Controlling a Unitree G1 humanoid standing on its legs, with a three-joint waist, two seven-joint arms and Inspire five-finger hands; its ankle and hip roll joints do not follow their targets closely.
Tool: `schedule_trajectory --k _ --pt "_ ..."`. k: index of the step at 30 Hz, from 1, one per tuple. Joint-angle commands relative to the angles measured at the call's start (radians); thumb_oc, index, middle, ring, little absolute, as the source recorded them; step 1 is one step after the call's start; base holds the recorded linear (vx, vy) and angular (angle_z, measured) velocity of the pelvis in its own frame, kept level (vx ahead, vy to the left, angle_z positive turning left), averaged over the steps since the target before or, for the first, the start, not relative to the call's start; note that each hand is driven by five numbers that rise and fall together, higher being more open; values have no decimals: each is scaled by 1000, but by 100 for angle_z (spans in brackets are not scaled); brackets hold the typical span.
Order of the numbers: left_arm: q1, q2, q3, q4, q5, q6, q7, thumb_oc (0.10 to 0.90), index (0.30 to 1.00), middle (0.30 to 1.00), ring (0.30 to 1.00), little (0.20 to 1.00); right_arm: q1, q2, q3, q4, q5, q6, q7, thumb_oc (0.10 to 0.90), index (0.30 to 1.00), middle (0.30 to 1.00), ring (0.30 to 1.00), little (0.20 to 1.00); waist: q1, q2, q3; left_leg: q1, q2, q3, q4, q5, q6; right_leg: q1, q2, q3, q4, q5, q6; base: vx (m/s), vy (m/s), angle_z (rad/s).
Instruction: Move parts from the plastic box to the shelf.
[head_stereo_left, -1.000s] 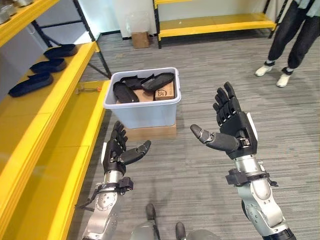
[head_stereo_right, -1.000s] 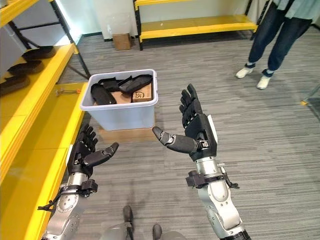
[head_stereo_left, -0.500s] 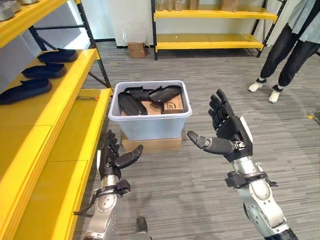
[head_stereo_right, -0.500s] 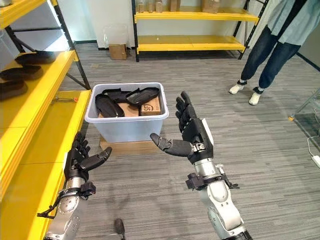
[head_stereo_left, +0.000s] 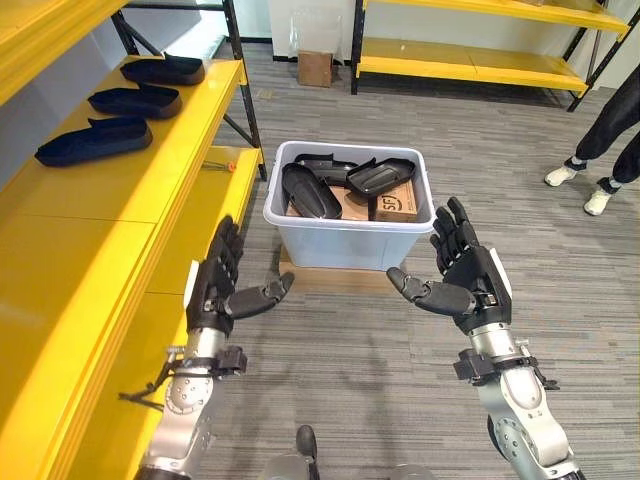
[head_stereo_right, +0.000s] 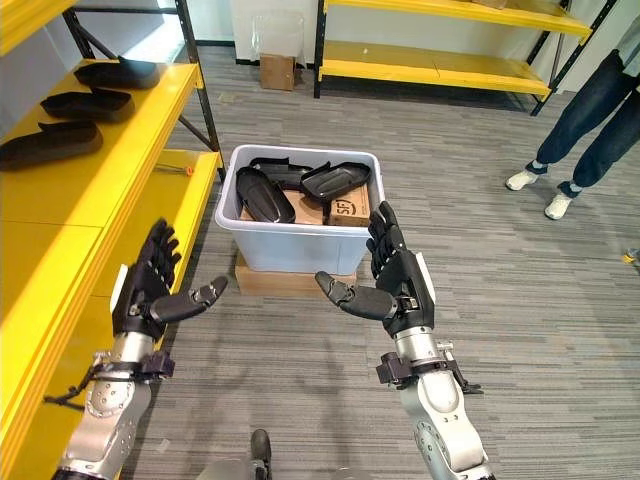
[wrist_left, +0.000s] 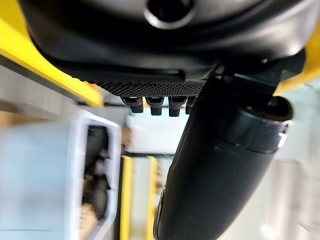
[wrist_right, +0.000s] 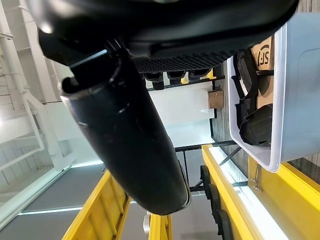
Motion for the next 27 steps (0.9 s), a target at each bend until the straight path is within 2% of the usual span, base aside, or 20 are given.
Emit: schedule_trajectory --k 1,8,9,11,13,14,15,16,17,19,20,21,22,25,27 --pt "-85 -19 -18 -106 1 -142 -129 900 1000 1000 1000 1000 -79 -26 -21 -61 -43 -95 18 900 1000 1000 1000 1000 -23 58 -118 12 80 -51 -26 -80 -71 -53 81 -13 64 -31 -36 125 163 -17" --pt "-136 -10 -39 -119 22 -124 -148 900 1000 1000 1000 1000 -94 -26 -29 -61 -53 -90 19 900 1000 1000 1000 1000 -40 54 -132 19 46 -45 -17 -106 -34 -81 73 26 142 8 -8 89 167 -16" --pt "-152 -4 -42 -126 8 -107 -152 900 1000 1000 1000 1000 -98 -25 -34 -61 -59 -81 17 900 1000 1000 1000 1000 -45 50 -140 19 22 -42 -16 -118 -9 -96 78 41 211 37 5 82 222 -21" --pt "-163 -3 -46 -126 20 -86 -157 900 1000 1000 1000 1000 -103 -24 -29 -53 -78 -76 13 900 1000 1000 1000 1000 -44 48 -144 20 1 -33 -19 -128 14 -130 76 27 329 82 24 69 234 -23" --pt "-152 -3 -49 -130 48 -85 -161 900 1000 1000 1000 1000 -109 -22 -10 -44 -86 -92 13 900 1000 1000 1000 1000 -31 61 -138 30 -1 -4 -20 -141 30 -203 28 -29 526 140 30 55 237 -51" --pt "-143 -4 -52 -138 64 -86 -148 900 1000 1000 1000 1000 -110 -20 -2 -42 -80 -94 19 900 1000 1000 1000 1000 -27 68 -134 40 1 11 -26 -144 35 -235 7 -50 590 151 29 69 209 -91" --pt "-132 -4 -52 -149 77 -86 -129 900 1000 1000 1000 1000 -113 -19 2 -41 -71 -91 32 900 1000 1000 1000 1000 -28 70 -125 52 -1 27 -35 -147 37 -268 10 -61 600 144 28 70 126 -95" --pt "-129 -1 -52 -153 80 -85 -117 900 1000 1000 1000 1000 -117 -22 3 -41 -65 -86 45 900 1000 1000 1000 1000 -33 70 -121 64 -3 31 -43 -147 35 -291 29 -62 571 133 25 103 45 -76" --pt "-128 2 -52 -153 79 -88 -104 900 1000 1000 1000 1000 -121 -29 4 -41 -57 -76 80 900 1000 1000 1000 1000 -51 63 -112 97 -14 26 -62 -152 31 -316 61 -58 459 117 24 115 -16 -71" --pt "-132 7 -53 -142 77 -100 -91 900 1000 1000 1000 1000 -115 -40 0 -44 -62 -81 115 900 1000 1000 1000 1000 -78 60 -108 142 -21 11 -90 -166 22 -346 82 -57 248 147 19 137 -39 -66" --pt "-135 9 -50 -137 74 -104 -93 900 1000 1000 1000 1000 -113 -42 -6 -49 -58 -78 129 900 1000 1000 1000 1000 -84 55 -105 166 -20 17 -100 -176 16 -350 66 -79 148 171 21 224 -117 -11" --pt "-137 11 -50 -132 79 -106 -83 900 1000 1000 1000 1000 -117 -48 -15 -54 -44 -70 141 900 1000 1000 1000 1000 -91 50 -95 211 -13 22 -118 -190 -3 -370 38 -99 -33 238 37 247 -170 25" --pt "-140 9 -60 -133 82 -108 -70 900 1000 1000 1000 1000 -119 -50 -25 -59 -36 -61 145 900 1000 1000 1000 1000 -94 52 -88 233 -4 14 -127 -193 -12 -400 23 -92 -114 267 49 233 -169 12" --pt "-130 1 -78 -144 89 -116 -58 900 1000 1000 1000 1000 -113 -48 -34 -67 -39 -55 136 900 1000 1000 1000 1000 -97 52 -78 261 8 7 -137 -207 -17 -417 17 -77 -165 294 66 150 -123 -13" --pt "-129 -12 -95 -142 91 -114 -62 900 1000 1000 1000 1000 -104 -51 -34 -74 -39 -49 120 900 1000 1000 1000 1000 -108 43 -91 268 5 -16 -142 -213 -17 -383 36 -26 -201 309 73 172 -161 52"
